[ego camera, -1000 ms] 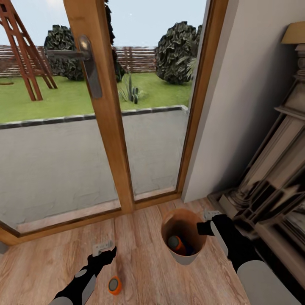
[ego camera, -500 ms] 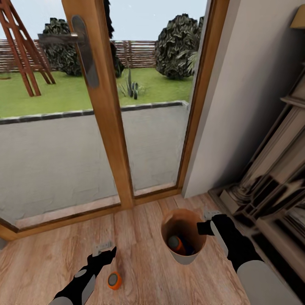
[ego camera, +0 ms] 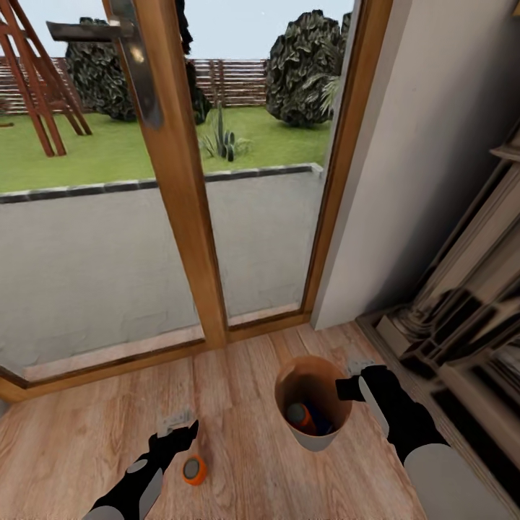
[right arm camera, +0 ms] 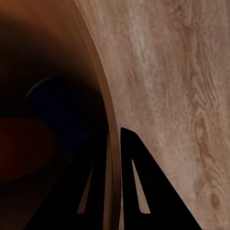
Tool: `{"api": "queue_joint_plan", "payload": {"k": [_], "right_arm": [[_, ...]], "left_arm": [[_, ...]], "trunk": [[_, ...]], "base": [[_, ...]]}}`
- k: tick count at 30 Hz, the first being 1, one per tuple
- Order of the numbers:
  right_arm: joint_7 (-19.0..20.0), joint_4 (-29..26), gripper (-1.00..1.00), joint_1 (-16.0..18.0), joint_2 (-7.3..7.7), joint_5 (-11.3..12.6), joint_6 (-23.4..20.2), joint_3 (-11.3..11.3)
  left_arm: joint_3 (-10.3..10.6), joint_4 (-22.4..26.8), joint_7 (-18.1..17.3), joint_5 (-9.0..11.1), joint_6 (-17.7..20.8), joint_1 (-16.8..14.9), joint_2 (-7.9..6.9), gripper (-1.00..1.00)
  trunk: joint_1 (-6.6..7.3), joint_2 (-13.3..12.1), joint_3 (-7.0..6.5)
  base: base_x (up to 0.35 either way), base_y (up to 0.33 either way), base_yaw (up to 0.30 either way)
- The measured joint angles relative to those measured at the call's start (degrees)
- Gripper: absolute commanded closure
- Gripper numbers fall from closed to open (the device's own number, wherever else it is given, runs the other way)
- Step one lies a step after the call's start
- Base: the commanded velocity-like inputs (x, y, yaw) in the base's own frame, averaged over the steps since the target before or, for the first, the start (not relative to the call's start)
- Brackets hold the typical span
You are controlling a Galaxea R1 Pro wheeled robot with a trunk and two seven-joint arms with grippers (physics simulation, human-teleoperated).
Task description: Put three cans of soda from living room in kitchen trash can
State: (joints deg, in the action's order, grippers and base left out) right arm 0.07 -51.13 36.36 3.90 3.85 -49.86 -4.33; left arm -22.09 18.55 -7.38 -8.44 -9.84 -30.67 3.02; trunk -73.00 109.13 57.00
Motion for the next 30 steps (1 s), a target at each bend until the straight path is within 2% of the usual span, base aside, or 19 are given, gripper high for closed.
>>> {"api": "queue_joint_plan", "payload": {"k": [30], "right_arm": [[0.0,0.0,1.0,0.0,-0.01,0.0,0.0,0.0]], "left_arm": [[0.0,0.0,0.0,0.0,0.0,0.0,0.03,-1.0]], "trunk": [[-6.59,12.0,8.09]], "base": [[0.0,0.0,0.0]]}}
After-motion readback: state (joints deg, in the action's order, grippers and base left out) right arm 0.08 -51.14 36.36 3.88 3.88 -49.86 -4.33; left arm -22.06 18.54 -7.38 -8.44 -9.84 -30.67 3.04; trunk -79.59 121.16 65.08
